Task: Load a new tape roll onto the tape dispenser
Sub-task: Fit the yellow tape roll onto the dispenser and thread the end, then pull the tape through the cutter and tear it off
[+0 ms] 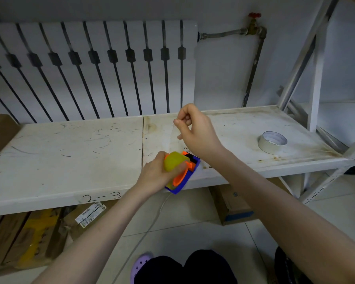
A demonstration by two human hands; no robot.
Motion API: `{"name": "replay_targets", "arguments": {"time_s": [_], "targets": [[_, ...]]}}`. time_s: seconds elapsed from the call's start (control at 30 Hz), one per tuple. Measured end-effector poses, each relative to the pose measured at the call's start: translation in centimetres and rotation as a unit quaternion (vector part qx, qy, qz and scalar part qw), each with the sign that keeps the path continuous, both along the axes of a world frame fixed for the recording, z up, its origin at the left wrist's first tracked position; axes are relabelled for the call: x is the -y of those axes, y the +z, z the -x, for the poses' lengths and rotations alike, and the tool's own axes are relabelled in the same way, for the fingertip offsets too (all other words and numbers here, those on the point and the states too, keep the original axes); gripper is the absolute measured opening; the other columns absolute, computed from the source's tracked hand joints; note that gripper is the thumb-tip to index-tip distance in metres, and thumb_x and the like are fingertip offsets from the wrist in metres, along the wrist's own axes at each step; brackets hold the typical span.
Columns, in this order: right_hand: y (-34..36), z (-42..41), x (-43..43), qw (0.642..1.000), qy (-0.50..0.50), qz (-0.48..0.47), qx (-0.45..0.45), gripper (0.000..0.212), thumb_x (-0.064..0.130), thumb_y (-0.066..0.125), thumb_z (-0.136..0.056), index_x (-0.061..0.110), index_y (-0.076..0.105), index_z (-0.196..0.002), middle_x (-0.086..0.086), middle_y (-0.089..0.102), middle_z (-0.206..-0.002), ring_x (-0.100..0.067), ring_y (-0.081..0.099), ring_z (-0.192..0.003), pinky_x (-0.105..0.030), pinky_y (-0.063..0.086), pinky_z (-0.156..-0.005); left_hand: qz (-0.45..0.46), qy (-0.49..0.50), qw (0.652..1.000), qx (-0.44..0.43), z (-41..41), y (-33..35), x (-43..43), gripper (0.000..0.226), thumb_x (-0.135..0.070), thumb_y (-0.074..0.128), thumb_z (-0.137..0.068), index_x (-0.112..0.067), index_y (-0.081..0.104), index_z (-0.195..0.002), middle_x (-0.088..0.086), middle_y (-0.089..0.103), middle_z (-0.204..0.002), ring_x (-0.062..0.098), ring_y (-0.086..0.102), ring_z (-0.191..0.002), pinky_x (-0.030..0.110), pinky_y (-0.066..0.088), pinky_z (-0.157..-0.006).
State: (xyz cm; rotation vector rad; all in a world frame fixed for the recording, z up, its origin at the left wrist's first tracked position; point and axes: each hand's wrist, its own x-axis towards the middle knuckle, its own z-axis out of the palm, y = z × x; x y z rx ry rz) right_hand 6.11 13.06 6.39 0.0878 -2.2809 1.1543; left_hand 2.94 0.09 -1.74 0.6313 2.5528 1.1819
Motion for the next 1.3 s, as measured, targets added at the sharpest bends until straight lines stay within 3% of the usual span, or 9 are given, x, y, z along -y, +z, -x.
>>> {"name": "replay_targets", "arguments": {"time_s": [0.1, 0.2, 0.37, 0.57, 0.7, 0.83, 0.9, 1.07, 1.3], "targets": [[0.2, 0.4, 0.0, 0.999, -0.005, 0.01, 0.03, 0.008, 0.012, 0.055, -0.091, 0.014, 0.048, -0.092, 0.007, 0.048, -0.074, -0.01, 0.051, -0.067, -0.037, 0.059, -0.066, 0.028, 0.07, 0.996, -0.056, -0.4, -0.2, -0.8, 0.07, -0.061, 0.073, -0.062, -0.019, 0.049, -0.113, 0.001, 0.062, -0.102, 0.02, 0.058, -0.089, 0.031, 0.045, -0.065], [0.5, 0.3, -0.2, 0.999, -0.01, 0.014, 0.034, 0.02, 0.012, 0.066, -0.083, 0.018, 0.049, -0.092, 0.007, 0.051, -0.076, -0.008, 0.052, -0.069, -0.026, 0.055, -0.067, 0.017, 0.093, 0.991, -0.092, 0.2, -0.2, -0.6, 0.06, -0.053, 0.074, -0.066, -0.022, 0.057, -0.115, 0.002, 0.066, -0.109, 0.02, 0.059, -0.094, 0.034, 0.052, -0.073], [0.1, -0.9, 1.2, 1.0, -0.001, 0.016, -0.027, 0.018, 0.003, 0.065, -0.082, 0.016, 0.052, -0.084, 0.015, 0.05, -0.075, -0.004, 0.052, -0.07, -0.015, 0.048, -0.066, 0.073, 0.072, 0.989, -0.107, 1.5, 0.3, -0.3, 0.062, -0.053, 0.074, -0.062, -0.031, 0.058, -0.117, -0.002, 0.067, -0.113, 0.024, 0.061, -0.105, 0.044, 0.052, -0.087], [0.7, -1.1, 2.9, 0.998, 0.011, 0.016, -0.061, 0.01, 0.001, 0.064, -0.081, 0.009, 0.059, -0.085, 0.009, 0.054, -0.078, -0.003, 0.051, -0.071, -0.014, 0.045, -0.069, 0.054, 0.046, 0.993, -0.094, 2.0, 0.5, 0.0, 0.049, -0.058, 0.07, -0.057, -0.031, 0.059, -0.098, -0.006, 0.067, -0.094, 0.019, 0.063, -0.09, 0.037, 0.055, -0.072], [1.9, -0.9, 4.5, 0.995, 0.039, 0.029, -0.086, 0.009, 0.001, 0.063, -0.081, 0.009, 0.06, -0.085, 0.005, 0.058, -0.08, -0.008, 0.055, -0.075, -0.02, 0.049, -0.07, 0.009, 0.04, 0.997, -0.064, 1.8, 1.4, -0.4, 0.051, -0.066, 0.055, -0.047, -0.031, 0.056, -0.084, -0.012, 0.06, -0.075, 0.014, 0.058, -0.074, 0.025, 0.039, -0.054], [1.8, 0.0, 1.2, 0.991, -0.011, 0.11, -0.069, 0.012, 0.006, 0.065, -0.082, 0.014, 0.057, -0.086, 0.009, 0.056, -0.078, -0.006, 0.055, -0.073, -0.031, 0.056, -0.07, 0.003, 0.03, 0.999, -0.045, 2.9, 1.4, 0.8, 0.057, -0.045, 0.084, -0.054, -0.026, 0.068, -0.105, -0.011, 0.063, -0.096, 0.011, 0.059, -0.093, 0.027, 0.047, -0.075], [0.7, 0.6, -1.9, 0.984, -0.068, 0.161, -0.046, 0.014, 0.005, 0.065, -0.083, 0.015, 0.056, -0.087, 0.007, 0.056, -0.077, -0.008, 0.056, -0.073, -0.036, 0.058, -0.071, 0.03, 0.024, 0.998, -0.053, 3.3, 1.2, 1.7, 0.055, -0.038, 0.086, -0.058, -0.024, 0.069, -0.109, -0.007, 0.06, -0.1, 0.014, 0.055, -0.096, 0.03, 0.047, -0.08], [-3.5, 1.4, -7.1, 0.946, -0.156, 0.28, 0.044, 0.014, 0.003, 0.064, -0.084, 0.007, 0.055, -0.095, -0.002, 0.056, -0.08, -0.017, 0.061, -0.076, -0.021, 0.057, -0.063, 0.047, 0.0, 0.998, -0.049, 4.0, 0.8, 3.4, 0.055, -0.04, 0.084, -0.059, -0.025, 0.068, -0.11, -0.003, 0.068, -0.108, 0.016, 0.06, -0.099, 0.038, 0.053, -0.084], [-7.2, 2.7, -8.9, 0.891, -0.198, 0.4, 0.083, 0.016, -0.001, 0.065, -0.083, 0.004, 0.054, -0.094, -0.011, 0.06, -0.088, -0.023, 0.065, -0.081, -0.017, 0.056, -0.057, 0.118, -0.026, 0.99, -0.07, 4.9, 1.6, 3.2, 0.057, -0.048, 0.079, -0.063, -0.026, 0.064, -0.113, -0.004, 0.068, -0.11, 0.018, 0.06, -0.101, 0.042, 0.053, -0.085]]}}
